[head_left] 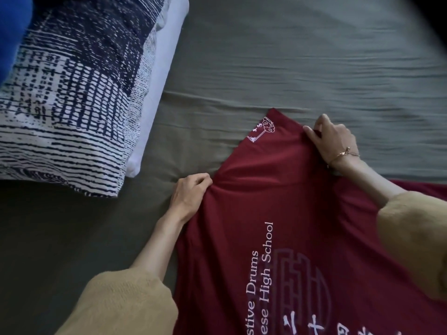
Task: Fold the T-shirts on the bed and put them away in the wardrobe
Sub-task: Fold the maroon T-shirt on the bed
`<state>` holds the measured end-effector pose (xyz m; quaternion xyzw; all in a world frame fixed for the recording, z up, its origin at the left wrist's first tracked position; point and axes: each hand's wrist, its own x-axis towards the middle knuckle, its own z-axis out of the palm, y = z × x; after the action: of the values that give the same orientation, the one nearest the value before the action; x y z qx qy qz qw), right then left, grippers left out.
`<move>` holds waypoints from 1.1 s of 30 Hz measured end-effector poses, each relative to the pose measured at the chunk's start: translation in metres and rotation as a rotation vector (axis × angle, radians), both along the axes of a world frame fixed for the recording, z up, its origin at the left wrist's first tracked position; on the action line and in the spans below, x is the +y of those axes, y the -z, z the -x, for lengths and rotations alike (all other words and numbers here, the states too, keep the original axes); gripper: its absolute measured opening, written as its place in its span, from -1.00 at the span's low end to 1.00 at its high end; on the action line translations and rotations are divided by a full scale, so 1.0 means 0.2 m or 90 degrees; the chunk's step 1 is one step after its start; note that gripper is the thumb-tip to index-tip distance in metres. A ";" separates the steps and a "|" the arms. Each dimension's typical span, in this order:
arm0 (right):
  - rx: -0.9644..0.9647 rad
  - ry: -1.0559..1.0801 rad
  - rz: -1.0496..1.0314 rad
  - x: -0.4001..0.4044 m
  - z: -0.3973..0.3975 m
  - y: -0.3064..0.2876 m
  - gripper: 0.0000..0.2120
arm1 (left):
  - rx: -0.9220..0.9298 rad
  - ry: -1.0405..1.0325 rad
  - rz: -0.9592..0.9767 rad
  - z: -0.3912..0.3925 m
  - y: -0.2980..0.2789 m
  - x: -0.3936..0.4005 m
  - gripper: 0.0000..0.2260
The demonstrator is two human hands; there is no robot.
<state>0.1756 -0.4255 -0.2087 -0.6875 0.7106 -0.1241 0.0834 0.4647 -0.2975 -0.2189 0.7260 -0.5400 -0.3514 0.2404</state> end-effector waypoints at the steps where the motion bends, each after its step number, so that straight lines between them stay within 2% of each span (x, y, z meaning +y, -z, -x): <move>1: 0.014 0.017 0.002 0.00 0.00 0.00 -0.61 | -0.004 0.003 0.008 0.00 0.00 0.00 -0.72; 4: 0.055 0.040 -0.001 -0.01 0.00 -0.01 -0.57 | -0.007 0.005 0.024 0.00 0.00 0.01 -0.71; 8: 0.096 -0.005 0.038 -0.03 -0.04 -0.04 -0.49 | -0.002 -0.013 0.031 0.01 0.00 0.01 -0.67; 13: 0.011 -0.118 -0.110 -0.17 -0.23 -0.04 -0.52 | 0.018 -0.013 0.012 0.01 0.00 0.01 -0.62; 17: -0.051 -0.064 -0.155 -0.26 -0.37 -0.02 -0.64 | 0.037 -0.020 0.004 0.00 0.00 0.00 -0.66; 19: -0.091 -0.032 -0.132 -0.26 -0.37 -0.01 -0.67 | 0.039 -0.021 -0.002 0.00 0.00 0.00 -0.68; 23: -0.106 -0.005 0.038 -0.11 -0.39 -0.05 -0.66 | 0.016 -0.021 -0.007 0.01 -0.02 0.01 -0.64; 25: -0.092 -0.068 0.084 0.06 -0.42 -0.06 -0.65 | 0.100 -0.080 -0.005 0.01 -0.04 0.02 -0.65; 28: -0.097 -0.231 0.105 0.42 -0.49 -0.05 -0.68 | 0.326 -0.207 0.051 -0.03 -0.07 0.12 -0.74; 31: -0.106 -0.386 0.070 0.72 -0.56 -0.03 -0.67 | 0.347 -0.258 0.064 -0.10 -0.07 0.29 -0.81; 33: -0.068 -0.464 0.001 0.86 -0.61 -0.03 -0.64 | 0.349 -0.298 0.064 -0.14 -0.09 0.45 -0.83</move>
<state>0.2978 -0.2539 -0.2029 -0.8881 0.4137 -0.1224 0.1583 0.4933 -0.2077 -0.2005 0.6961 -0.2911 -0.4416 0.4854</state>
